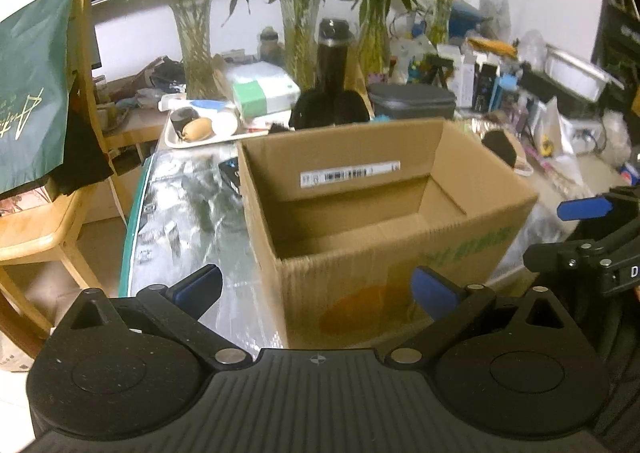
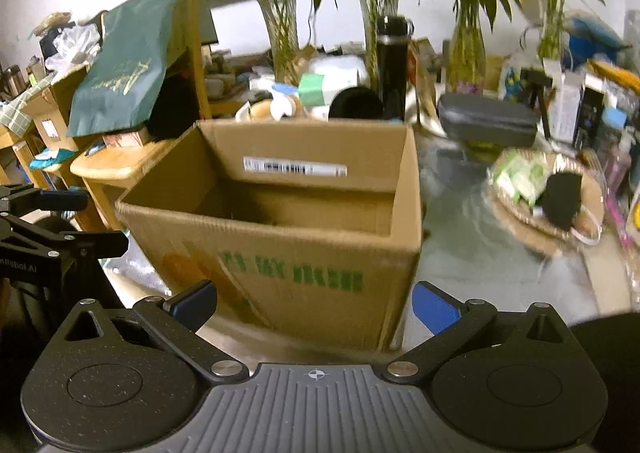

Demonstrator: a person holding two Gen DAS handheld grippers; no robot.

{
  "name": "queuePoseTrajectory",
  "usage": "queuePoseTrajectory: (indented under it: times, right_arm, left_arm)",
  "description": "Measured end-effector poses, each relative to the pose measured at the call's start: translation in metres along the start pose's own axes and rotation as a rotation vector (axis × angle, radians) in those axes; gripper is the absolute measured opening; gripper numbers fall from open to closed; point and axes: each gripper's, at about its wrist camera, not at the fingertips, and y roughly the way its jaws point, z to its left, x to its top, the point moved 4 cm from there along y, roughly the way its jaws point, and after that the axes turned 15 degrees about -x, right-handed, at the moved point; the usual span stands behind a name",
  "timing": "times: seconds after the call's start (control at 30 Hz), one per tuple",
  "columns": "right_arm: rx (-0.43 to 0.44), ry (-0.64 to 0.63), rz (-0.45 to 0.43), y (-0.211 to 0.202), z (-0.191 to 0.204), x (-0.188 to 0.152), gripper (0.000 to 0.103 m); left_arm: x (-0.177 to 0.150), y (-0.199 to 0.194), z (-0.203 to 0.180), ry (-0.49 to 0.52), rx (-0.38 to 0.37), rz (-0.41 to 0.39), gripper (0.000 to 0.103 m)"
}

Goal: Organize soft objects
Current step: 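Move both tools past the cardboard box toward the items on the table, then close the right tool on the blue mesh loofah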

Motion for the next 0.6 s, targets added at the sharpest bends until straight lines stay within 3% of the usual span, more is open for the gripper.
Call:
queuePoseTrajectory:
  times: [0.6]
  right_arm:
    - [0.007,0.067,-0.058,0.049,-0.042,0.081,0.103]
  left_arm:
    - [0.05,0.014,0.055,-0.128,-0.015,-0.103,0.103]
